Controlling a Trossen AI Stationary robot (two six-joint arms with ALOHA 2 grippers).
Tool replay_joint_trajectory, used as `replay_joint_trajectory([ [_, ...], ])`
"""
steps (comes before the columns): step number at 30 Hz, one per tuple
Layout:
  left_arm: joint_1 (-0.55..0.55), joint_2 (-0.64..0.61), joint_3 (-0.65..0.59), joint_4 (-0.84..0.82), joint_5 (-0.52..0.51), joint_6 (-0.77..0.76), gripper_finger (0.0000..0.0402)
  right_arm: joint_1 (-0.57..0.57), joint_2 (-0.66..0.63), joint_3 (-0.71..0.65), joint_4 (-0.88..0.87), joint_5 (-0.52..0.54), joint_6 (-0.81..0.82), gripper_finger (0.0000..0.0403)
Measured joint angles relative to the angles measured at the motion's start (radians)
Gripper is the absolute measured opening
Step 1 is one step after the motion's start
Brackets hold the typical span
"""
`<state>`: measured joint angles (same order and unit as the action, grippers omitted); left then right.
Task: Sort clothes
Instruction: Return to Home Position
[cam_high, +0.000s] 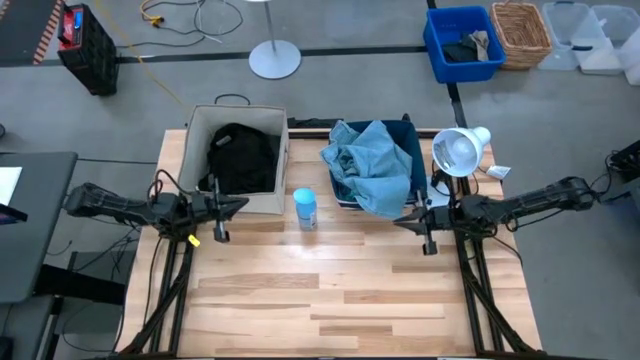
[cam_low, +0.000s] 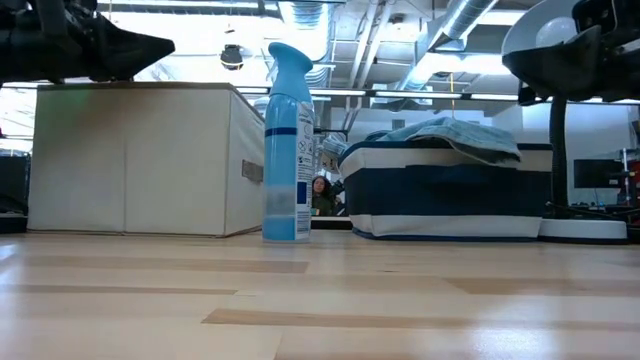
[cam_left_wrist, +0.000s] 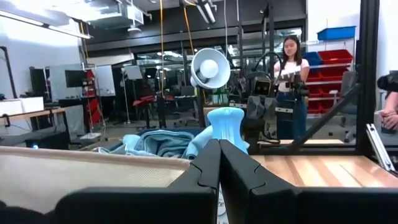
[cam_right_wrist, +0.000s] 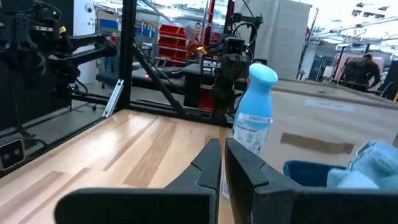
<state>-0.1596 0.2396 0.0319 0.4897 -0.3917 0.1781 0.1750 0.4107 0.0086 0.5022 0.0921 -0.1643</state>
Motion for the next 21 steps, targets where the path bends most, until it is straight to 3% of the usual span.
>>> replay_joint_trajectory([
  [4, 0.000, -0.108, 0.001, -0.133, 0.002, -0.006, 0.0000, 0.002, -0.123, 0.000, -0.153, -0.001, 0.014, 0.0040],
  [10, 0.000, -0.240, 0.001, -0.277, 0.002, -0.050, 0.0000, 0.001, -0.265, 0.000, -0.248, -0.002, 0.026, 0.0040],
  [21, -0.001, -0.236, 0.005, -0.367, 0.029, -0.107, 0.0000, 0.001, -0.409, 0.000, -0.346, -0.004, 0.033, 0.0040],
])
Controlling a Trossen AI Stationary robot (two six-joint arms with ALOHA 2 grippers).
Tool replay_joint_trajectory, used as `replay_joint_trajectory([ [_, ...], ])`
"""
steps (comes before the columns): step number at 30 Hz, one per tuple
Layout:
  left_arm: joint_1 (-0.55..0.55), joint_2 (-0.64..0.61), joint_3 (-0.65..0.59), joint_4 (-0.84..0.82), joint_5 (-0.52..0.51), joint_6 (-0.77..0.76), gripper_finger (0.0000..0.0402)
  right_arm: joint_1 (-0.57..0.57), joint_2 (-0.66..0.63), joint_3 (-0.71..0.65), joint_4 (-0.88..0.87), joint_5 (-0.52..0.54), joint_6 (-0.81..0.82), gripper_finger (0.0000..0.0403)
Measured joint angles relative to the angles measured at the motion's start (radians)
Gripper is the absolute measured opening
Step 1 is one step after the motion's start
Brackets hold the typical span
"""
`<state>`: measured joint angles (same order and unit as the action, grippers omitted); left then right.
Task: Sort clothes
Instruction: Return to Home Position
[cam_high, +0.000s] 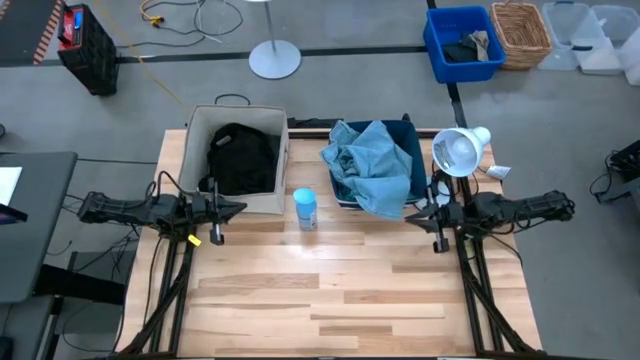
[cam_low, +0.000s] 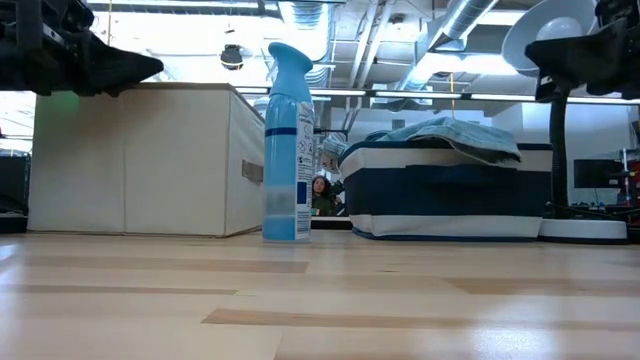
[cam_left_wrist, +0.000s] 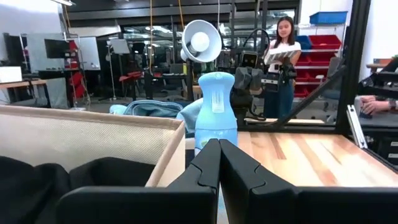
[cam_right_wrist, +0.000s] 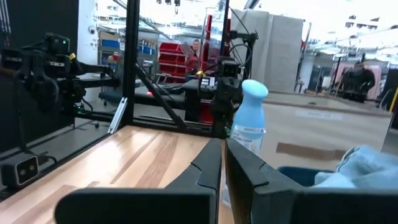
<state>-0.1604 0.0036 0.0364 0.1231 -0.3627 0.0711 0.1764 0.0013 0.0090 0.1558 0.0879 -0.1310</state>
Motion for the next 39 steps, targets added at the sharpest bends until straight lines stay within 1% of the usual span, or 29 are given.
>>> replay_joint_trajectory([
  [3, 0.000, 0.000, 0.000, 0.000, 0.000, 0.010, 0.0000, 0.000, 0.004, 0.000, -0.019, 0.000, 0.033, 0.0040],
  [8, 0.000, 0.001, -0.002, -0.011, -0.001, 0.124, 0.0000, 0.000, 0.005, 0.000, -0.056, 0.000, 0.060, 0.0040],
  [11, 0.000, 0.001, -0.002, -0.014, -0.001, 0.162, 0.0000, 0.000, 0.005, 0.000, -0.079, -0.001, 0.060, 0.0040],
  [18, 0.000, 0.001, -0.002, -0.042, -0.001, 0.158, 0.0000, 0.000, 0.005, 0.001, -0.126, -0.006, 0.061, 0.0040],
  [25, 0.000, 0.001, -0.001, -0.060, -0.001, 0.210, 0.0000, 0.000, 0.005, 0.002, -0.131, -0.006, 0.063, 0.0040],
  [39, 0.000, 0.001, -0.001, -0.063, -0.001, 0.198, 0.0000, 0.000, 0.005, 0.002, -0.136, -0.003, 0.062, 0.0040],
])
